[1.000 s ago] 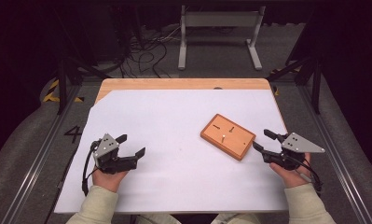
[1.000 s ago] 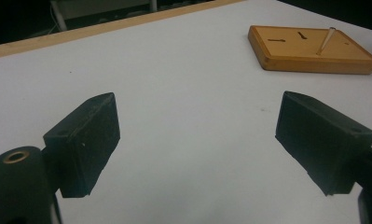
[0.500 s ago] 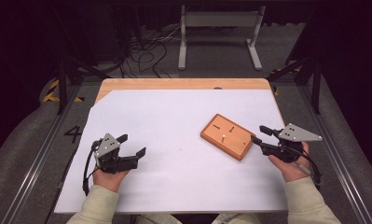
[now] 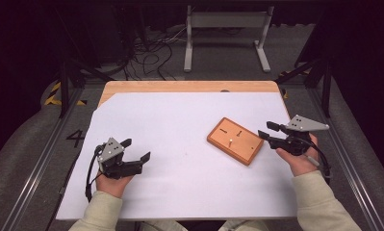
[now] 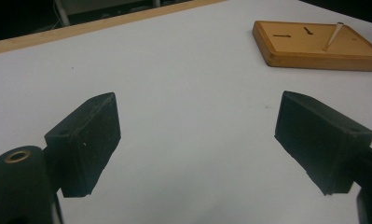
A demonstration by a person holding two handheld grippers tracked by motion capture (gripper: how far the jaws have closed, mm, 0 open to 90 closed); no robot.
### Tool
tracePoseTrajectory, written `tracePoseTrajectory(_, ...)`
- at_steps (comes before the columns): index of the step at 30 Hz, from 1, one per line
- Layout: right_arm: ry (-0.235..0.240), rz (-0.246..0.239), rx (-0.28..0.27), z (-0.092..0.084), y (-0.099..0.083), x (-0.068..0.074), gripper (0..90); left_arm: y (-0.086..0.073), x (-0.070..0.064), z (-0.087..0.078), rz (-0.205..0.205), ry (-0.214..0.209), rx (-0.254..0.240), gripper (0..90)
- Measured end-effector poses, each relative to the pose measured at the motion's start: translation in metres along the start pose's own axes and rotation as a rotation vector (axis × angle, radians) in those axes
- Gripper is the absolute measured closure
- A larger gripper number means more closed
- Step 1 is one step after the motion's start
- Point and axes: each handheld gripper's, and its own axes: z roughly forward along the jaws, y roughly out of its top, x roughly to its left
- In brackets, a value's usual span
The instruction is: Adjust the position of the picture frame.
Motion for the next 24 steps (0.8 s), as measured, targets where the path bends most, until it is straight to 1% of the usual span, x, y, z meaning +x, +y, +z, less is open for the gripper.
tracePoseTrajectory(3,0.0,0.017,0.017,0.005,0.002,-0.005,53.9,0.0,0.0,0.0,-0.004,0.001,0.003,14.6)
tracePoseTrajectory(5,0.002,0.023,0.032,0.01,0.004,-0.008,57.2,0.0,0.0,0.001,-0.003,0.0,0.003,14.6)
tracePoseTrajectory(8,0.001,0.02,0.053,0.015,0.008,-0.012,64.8,0.0,0.0,0.001,-0.003,-0.001,0.003,14.6)
tracePoseTrajectory(9,0.001,0.022,0.06,0.017,0.009,-0.013,67.6,0.0,0.0,0.001,0.0,-0.001,0.003,14.6)
tracePoseTrajectory(11,0.006,0.022,0.07,0.02,0.01,-0.016,75.8,0.0,0.001,0.001,-0.002,0.001,0.003,14.6)
tracePoseTrajectory(12,0.007,0.033,0.083,0.022,0.011,-0.018,80.1,0.0,0.001,0.0,-0.002,0.001,0.003,14.6)
tracePoseTrajectory(13,0.008,0.034,0.091,0.024,0.012,-0.019,85.0,0.0,0.0,0.0,-0.004,0.002,0.004,14.6)
tracePoseTrajectory(14,0.017,0.042,0.102,0.026,0.012,-0.021,89.5,0.0,0.001,0.0,-0.001,0.004,0.004,14.6)
tracePoseTrajectory(16,0.025,0.047,0.111,0.027,0.013,-0.022,90.0,0.0,0.0,0.0,-0.001,0.004,0.002,14.6)
tracePoseTrajectory(21,0.013,0.044,0.138,0.036,0.018,-0.025,90.0,0.0,0.0,0.001,0.0,0.001,0.003,14.6)
tracePoseTrajectory(24,0.007,0.047,0.157,0.043,0.019,-0.027,90.0,-0.001,0.0,-0.002,0.002,0.014,0.002,14.5)
